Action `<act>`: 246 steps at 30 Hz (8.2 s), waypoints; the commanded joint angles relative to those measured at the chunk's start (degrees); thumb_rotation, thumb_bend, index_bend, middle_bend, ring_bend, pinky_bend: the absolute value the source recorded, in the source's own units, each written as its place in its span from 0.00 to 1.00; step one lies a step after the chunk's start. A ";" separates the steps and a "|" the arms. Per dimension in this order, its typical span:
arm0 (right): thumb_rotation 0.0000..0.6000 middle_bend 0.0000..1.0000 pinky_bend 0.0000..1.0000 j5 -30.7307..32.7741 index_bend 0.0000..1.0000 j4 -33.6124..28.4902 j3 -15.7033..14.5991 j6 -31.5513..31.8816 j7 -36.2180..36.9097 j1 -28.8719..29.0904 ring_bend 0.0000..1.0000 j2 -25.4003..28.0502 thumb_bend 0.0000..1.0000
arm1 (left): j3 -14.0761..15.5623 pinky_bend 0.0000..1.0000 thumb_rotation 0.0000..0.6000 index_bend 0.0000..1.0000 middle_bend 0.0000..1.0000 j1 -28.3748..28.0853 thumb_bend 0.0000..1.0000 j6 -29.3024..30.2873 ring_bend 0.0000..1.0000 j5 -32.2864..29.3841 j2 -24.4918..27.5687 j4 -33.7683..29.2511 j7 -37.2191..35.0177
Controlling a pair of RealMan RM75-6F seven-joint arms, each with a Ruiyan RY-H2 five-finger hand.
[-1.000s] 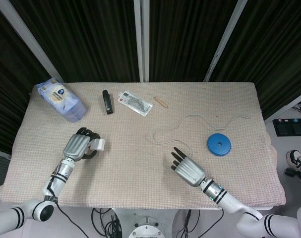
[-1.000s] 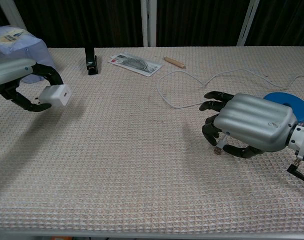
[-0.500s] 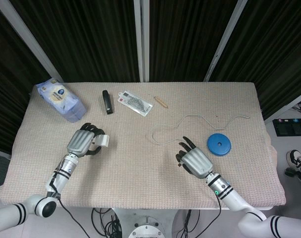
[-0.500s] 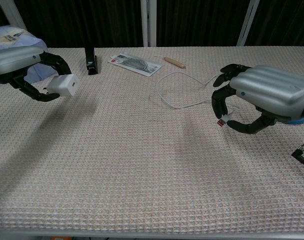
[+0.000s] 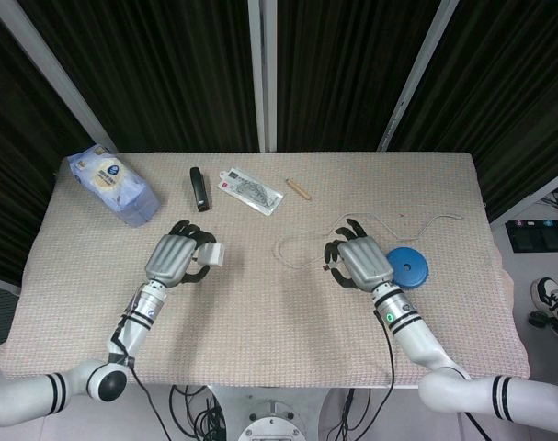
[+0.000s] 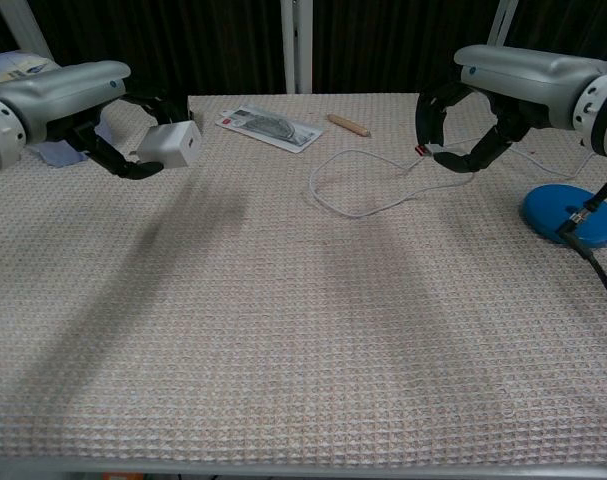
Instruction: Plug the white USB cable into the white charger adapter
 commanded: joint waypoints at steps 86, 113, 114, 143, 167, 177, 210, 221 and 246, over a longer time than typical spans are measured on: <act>1.00 0.48 0.00 37.62 0.60 17.54 15.78 11.64 -11.39 28.46 0.20 -24.64 0.33 | -5.18 0.15 1.00 0.43 0.42 -14.12 0.40 15.52 0.20 -22.29 -8.58 -6.74 32.62; 1.00 0.48 0.00 37.20 0.60 20.29 16.29 11.52 -10.93 29.17 0.20 -27.03 0.33 | -6.30 0.15 1.00 0.43 0.42 -16.30 0.40 15.04 0.21 -26.84 -9.50 -5.60 34.14; 1.00 0.48 0.00 37.20 0.60 20.40 16.36 11.45 -10.80 29.15 0.20 -27.12 0.33 | -6.35 0.15 1.00 0.43 0.42 -16.35 0.40 15.05 0.21 -26.86 -9.60 -5.49 34.01; 1.00 0.47 0.00 36.72 0.59 22.82 17.49 10.24 -9.39 29.41 0.20 -29.18 0.33 | -6.76 0.16 1.00 0.43 0.42 -17.91 0.40 14.23 0.22 -28.50 -10.68 -4.09 33.00; 1.00 0.41 0.00 36.22 0.34 21.68 16.76 9.37 -9.59 28.32 0.19 -28.68 0.20 | -6.00 0.16 1.00 0.43 0.42 -17.70 0.40 14.00 0.22 -28.53 -10.33 -3.65 31.78; 1.00 0.33 0.00 36.08 0.20 19.96 15.59 9.83 -10.67 27.09 0.17 -26.32 0.13 | -5.25 0.16 1.00 0.43 0.42 -16.78 0.40 12.12 0.22 -29.19 -9.65 -3.56 29.97; 1.00 0.40 0.00 35.03 0.50 20.48 13.25 9.03 -8.80 26.29 0.16 -27.78 0.30 | -5.44 0.16 1.00 0.43 0.41 -16.20 0.40 9.38 0.22 -30.41 -7.68 -6.88 24.88; 1.00 0.41 0.00 34.42 0.52 20.53 13.60 9.49 -8.57 25.70 0.16 -27.82 0.31 | -5.02 0.16 1.00 0.43 0.41 -16.31 0.40 9.74 0.22 -30.71 -7.39 -7.09 24.74; 1.00 0.45 0.00 33.36 0.60 22.18 14.41 9.53 -8.64 26.19 0.18 -30.02 0.33 | -4.84 0.16 1.00 0.43 0.41 -17.30 0.40 10.61 0.22 -31.14 -7.83 -7.53 25.48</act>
